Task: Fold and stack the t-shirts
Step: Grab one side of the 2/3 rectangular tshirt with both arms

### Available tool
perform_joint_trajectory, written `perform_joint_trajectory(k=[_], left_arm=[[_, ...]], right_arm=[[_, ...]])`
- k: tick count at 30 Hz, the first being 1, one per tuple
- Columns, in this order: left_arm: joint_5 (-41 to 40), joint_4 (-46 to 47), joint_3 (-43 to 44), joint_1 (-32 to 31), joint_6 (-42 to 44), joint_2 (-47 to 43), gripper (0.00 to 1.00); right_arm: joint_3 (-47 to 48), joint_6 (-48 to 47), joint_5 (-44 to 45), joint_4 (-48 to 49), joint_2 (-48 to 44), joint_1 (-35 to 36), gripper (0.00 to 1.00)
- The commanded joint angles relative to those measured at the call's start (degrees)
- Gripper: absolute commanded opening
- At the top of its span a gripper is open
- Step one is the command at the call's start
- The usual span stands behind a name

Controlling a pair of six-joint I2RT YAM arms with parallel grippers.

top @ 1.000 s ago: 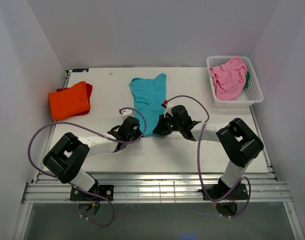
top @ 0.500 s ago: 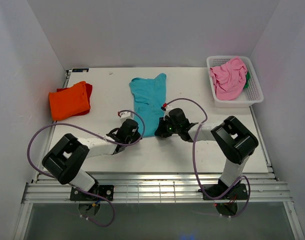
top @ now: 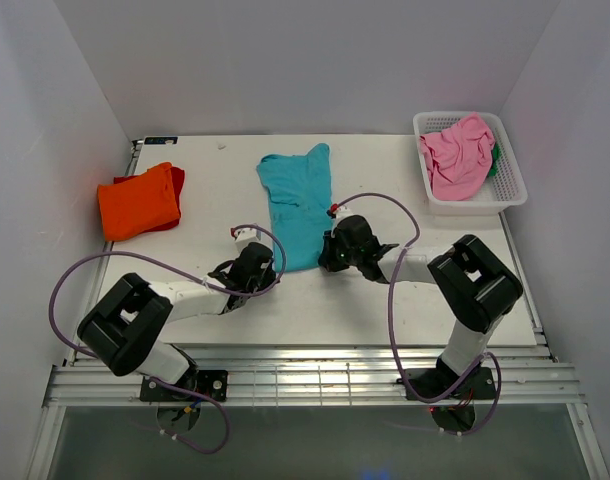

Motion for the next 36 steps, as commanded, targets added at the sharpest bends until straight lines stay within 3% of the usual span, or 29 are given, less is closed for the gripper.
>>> perform_joint_trajectory(k=[1,11,13,14,17,18,19,21,36], left_arm=[[-1.3,-0.7,-0.6,-0.2,-0.2,-2.4,0.0],[-1.5,-0.8,0.8,-0.3,0.7,-3.0,0.0],[-1.2,-1.3,2.9,-0.3,1.4,-3.1,0.0],[-0.9,-1.6,3.6,-0.3,1.6,-3.1,0.0],[0.0,-2.0,5.3,-0.3,1.9,-4.5,0.31],[0.2,-2.1,5.9,-0.3,1.9,-5.0,0.61],[0.1,-2.3,6.3,-0.3,1.9,-5.6,0.72],[0.2,-2.3,7.1,-0.3,2.0,-5.5,0.85],[1.6,-4.5,9.5,-0.2,0.4,1.8,0.89]], right_arm=[[-0.8,-2.5,6.7,-6.9,-2.2,-0.7,0.08],[-0.6,-4.5,6.6,-13.7,-10.1,-0.7,0.09],[0.0,-4.8,6.3,-15.4,-12.8,-0.7,0.15],[0.5,-5.1,6.3,-16.2,-13.6,-0.7,0.23],[3.3,-6.9,6.9,-19.2,-16.1,-0.7,0.4],[4.2,-7.4,7.4,-19.2,-16.3,-0.7,0.45],[4.5,-8.4,8.7,-19.2,-16.4,-0.7,0.49],[5.5,-9.3,9.6,-19.2,-15.4,-0.9,0.57],[9.6,-9.9,7.2,-17.8,-1.9,-5.4,0.57]])
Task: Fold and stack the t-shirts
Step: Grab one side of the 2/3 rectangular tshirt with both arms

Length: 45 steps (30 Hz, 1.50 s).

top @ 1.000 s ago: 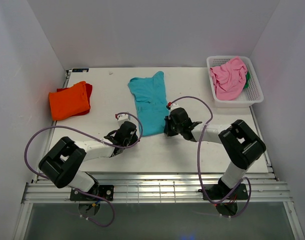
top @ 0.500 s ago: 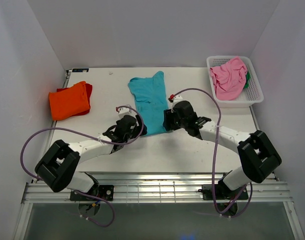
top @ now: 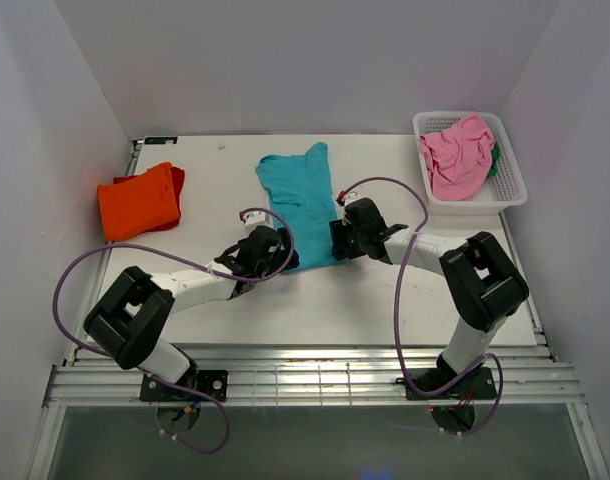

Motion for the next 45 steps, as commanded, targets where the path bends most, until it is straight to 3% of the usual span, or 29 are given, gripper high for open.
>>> perform_joint_trajectory(k=[1,12,19,23,29,36,39,40,41,45], left_arm=[[0.4,-0.5,-0.1,-0.2,-0.5,-0.6,0.89],[0.7,-1.3,-0.1,-0.2,-0.5,0.3,0.88],[2.6,-0.5,-0.3,-0.2,-1.4,2.5,0.79],[3.8,0.0,-0.5,-0.2,-2.1,3.5,0.67],[4.5,0.3,-1.0,-0.2,-2.6,4.1,0.59],[4.9,0.7,-1.0,-0.2,-2.4,4.8,0.37],[4.5,-0.1,-0.6,-0.2,-2.3,5.2,0.18],[4.0,-0.4,-0.5,-0.2,-2.5,5.2,0.03],[3.6,-1.2,-0.3,-0.2,-2.6,5.1,0.0],[2.3,-2.8,-0.4,-0.2,-2.5,4.2,0.0]], right_arm=[[1.0,-0.5,0.2,1.4,0.0,-1.0,0.57],[-2.8,0.0,0.6,0.9,-1.5,-2.0,0.56],[-3.0,1.5,-2.8,1.3,-0.2,-2.0,0.54],[-4.1,2.1,-3.6,1.9,-0.4,-1.9,0.5],[-5.5,2.9,-7.0,3.0,-0.2,-1.9,0.42],[-6.5,3.5,-7.2,3.3,-0.5,-1.3,0.36],[-6.7,3.4,-6.4,2.8,-0.8,-1.2,0.34],[-6.7,3.3,-6.3,2.6,-1.0,-1.2,0.32],[-6.7,3.2,-6.2,2.5,-1.0,-1.1,0.31],[-6.5,3.3,-5.8,1.1,-1.5,-0.8,0.15]])
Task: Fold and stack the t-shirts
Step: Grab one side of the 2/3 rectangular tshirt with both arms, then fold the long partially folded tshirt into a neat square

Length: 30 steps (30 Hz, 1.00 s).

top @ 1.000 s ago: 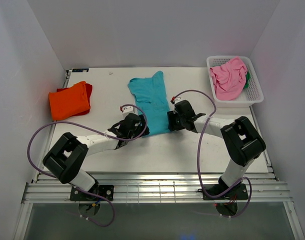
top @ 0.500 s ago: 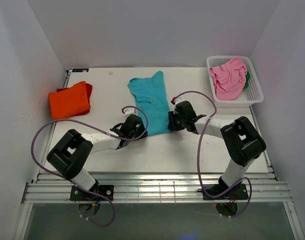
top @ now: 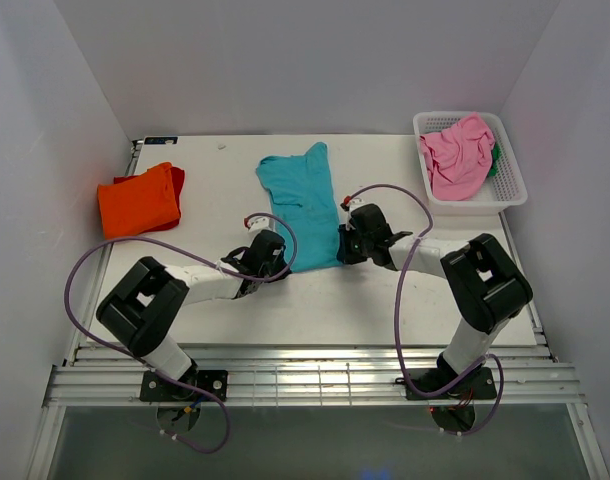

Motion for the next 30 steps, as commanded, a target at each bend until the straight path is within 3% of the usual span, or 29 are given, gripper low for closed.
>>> perform_joint_trajectory(k=[1,13,20,30], left_arm=[[-1.6,-3.8,0.0,-0.2,0.3,-1.3,0.0],[-3.6,-13.2,-6.2,-3.9,-1.1,-16.9,0.0],[-4.9,-18.9,-8.0,-9.1,-5.7,-23.5,0.0],[-12.1,-23.7,-2.7,-10.1,-5.8,-29.4,0.0]], right_arm=[[-1.4,0.3,0.2,-5.0,-1.4,0.8,0.12],[-8.2,2.4,3.6,-11.1,-12.3,4.8,0.08],[-11.9,6.3,6.7,-14.3,-18.2,10.7,0.08],[-1.0,6.0,15.0,-22.5,-22.2,12.1,0.08]])
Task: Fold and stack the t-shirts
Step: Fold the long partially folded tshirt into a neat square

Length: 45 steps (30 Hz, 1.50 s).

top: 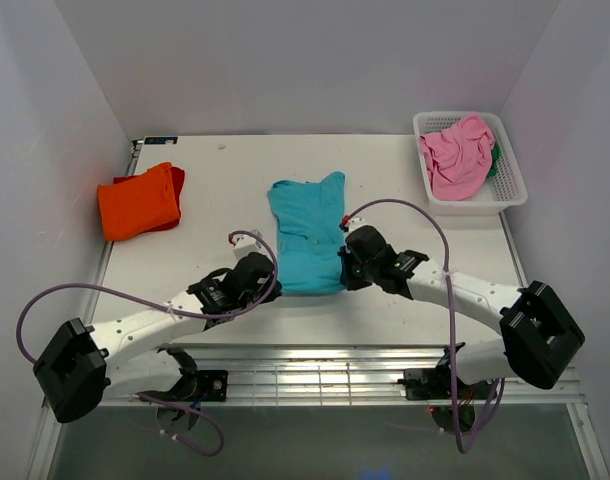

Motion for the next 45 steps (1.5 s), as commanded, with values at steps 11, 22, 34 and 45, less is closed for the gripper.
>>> perform_joint_trajectory(k=[11,22,34,45], left_arm=[[-16.0,2.0,10.6,0.2,5.8,7.4,0.0],[-18.3,14.2,14.3,4.5,14.0,17.8,0.0],[-18.2,23.4,22.8,10.9,21.1,26.1,0.0],[-15.2,25.1,33.0,15.2,24.7,37.1,0.0]], right_arm=[[20.6,-5.9,10.8,-3.6,12.7,-1.6,0.08],[31.2,-9.3,10.6,-3.9,20.9,-5.8,0.08],[44.6,-13.4,7.1,-4.8,30.9,-11.7,0.08],[57.4,-14.7,2.8,-5.7,40.6,-16.4,0.08]])
